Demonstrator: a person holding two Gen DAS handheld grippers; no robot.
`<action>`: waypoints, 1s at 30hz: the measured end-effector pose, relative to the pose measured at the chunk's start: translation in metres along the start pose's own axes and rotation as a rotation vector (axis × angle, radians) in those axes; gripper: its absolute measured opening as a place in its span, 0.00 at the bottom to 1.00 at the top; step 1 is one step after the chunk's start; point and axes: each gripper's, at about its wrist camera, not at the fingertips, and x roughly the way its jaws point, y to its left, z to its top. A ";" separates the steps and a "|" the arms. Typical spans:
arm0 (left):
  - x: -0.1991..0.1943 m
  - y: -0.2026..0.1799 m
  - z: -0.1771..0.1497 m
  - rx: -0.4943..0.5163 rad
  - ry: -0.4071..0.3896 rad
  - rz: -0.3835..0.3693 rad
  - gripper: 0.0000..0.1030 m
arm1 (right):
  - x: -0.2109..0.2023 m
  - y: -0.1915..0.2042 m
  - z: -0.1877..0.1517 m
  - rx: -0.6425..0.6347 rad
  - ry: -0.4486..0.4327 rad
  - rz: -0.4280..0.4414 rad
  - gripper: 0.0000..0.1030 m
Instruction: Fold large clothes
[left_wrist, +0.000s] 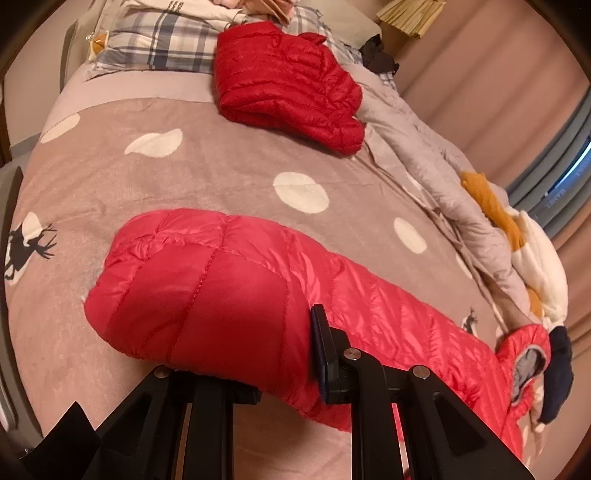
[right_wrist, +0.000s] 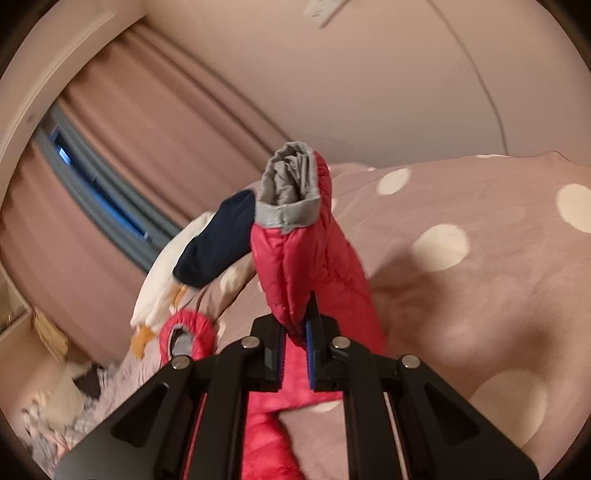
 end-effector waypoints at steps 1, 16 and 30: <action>-0.002 -0.002 -0.001 0.010 0.001 0.002 0.18 | 0.001 0.011 -0.005 -0.013 0.013 0.022 0.09; -0.017 -0.014 0.000 0.166 -0.029 -0.058 0.18 | 0.054 0.218 -0.138 -0.211 0.291 0.353 0.09; -0.016 -0.012 0.001 0.163 -0.013 -0.072 0.18 | 0.102 0.282 -0.229 -0.494 0.547 0.317 0.79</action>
